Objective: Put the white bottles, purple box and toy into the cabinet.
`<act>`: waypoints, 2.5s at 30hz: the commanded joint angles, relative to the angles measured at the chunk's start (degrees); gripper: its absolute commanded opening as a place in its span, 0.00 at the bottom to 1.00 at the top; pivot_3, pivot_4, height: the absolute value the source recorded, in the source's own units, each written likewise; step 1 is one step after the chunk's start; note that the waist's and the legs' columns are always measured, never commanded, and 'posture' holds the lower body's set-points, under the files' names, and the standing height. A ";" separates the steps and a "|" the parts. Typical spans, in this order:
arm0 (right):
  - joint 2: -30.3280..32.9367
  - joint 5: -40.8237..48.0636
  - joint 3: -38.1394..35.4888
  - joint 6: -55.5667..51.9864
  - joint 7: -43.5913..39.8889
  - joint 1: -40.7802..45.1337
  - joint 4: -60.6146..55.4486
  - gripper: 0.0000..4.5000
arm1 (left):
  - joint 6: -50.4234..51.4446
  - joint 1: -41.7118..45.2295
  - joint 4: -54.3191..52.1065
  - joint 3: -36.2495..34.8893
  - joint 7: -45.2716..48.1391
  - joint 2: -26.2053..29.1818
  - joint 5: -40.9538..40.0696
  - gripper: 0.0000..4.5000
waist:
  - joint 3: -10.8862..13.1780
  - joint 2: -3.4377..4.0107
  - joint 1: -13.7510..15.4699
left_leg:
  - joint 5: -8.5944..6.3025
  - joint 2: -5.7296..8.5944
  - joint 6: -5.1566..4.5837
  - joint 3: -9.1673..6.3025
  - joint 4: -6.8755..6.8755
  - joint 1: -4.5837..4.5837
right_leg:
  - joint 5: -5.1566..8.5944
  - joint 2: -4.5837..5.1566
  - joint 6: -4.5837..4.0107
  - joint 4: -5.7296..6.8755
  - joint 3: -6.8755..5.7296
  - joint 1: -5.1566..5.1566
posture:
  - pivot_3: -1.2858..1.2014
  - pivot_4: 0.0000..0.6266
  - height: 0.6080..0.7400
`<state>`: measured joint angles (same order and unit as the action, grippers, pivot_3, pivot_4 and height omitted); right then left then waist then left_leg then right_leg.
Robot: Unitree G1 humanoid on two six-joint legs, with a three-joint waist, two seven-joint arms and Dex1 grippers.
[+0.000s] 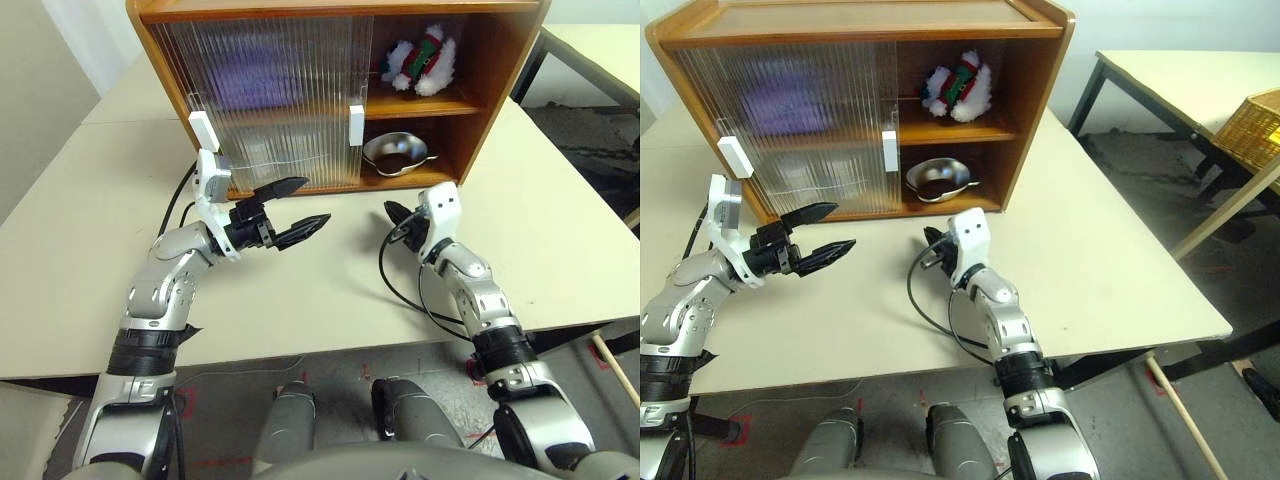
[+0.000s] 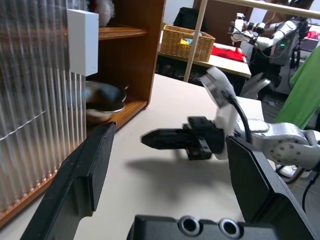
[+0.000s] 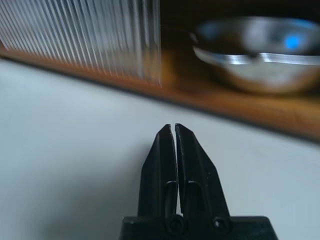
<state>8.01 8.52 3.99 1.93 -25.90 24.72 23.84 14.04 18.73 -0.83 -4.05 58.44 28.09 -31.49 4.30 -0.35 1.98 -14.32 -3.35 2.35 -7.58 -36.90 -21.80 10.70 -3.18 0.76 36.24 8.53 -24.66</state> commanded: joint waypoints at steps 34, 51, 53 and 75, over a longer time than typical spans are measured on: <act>0.27 -2.15 -8.56 13.42 0.89 27.81 43.53 0.01 | 0.53 -2.27 -2.86 -1.02 -1.60 1.28 -0.26 1.00 | 0.05 -0.07 1.82 | -0.08 -0.24 0.11 0.01 0.18 -0.16 | -0.17 0.04 -0.57 -0.03 0.09 -0.29 | 0.58 0.18 1.00; 0.22 -3.54 -10.25 10.29 5.86 32.45 48.89 0.01 | 1.49 -1.74 -3.67 -1.73 -1.61 2.44 -0.62 1.00 | 0.07 -0.09 2.20 | -0.16 -0.34 0.23 0.01 0.33 -0.22 | -0.11 0.04 -0.64 -0.03 0.11 -0.46 | 0.59 0.17 1.00; 0.45 -3.78 -10.47 9.53 6.87 32.75 49.34 0.01 | 1.54 -1.85 -3.85 -1.71 -1.71 2.37 -0.62 1.00 | 0.07 -0.09 2.29 | -0.15 -0.34 0.23 0.01 0.39 -0.22 | -0.10 0.04 -0.65 -0.03 0.11 -0.47 | 0.59 0.18 1.00; 0.47 -3.55 -10.05 9.87 -1.33 23.83 40.43 0.01 | 0.44 -1.01 -2.67 -0.41 -1.55 -0.02 0.28 1.00 | 0.06 -0.12 2.43 | -0.13 -0.36 0.19 0.19 0.45 -0.18 | -0.12 0.02 -0.65 -0.01 0.11 -0.49 | 0.57 0.15 1.00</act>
<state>8.44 4.69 -6.10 12.05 -26.79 49.73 65.23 14.93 17.49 -3.92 -5.23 56.49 28.14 -31.66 4.36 -0.46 4.41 -14.45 -3.71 2.53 -7.39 -36.50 -21.97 10.56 -3.17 0.11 36.23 8.63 -25.15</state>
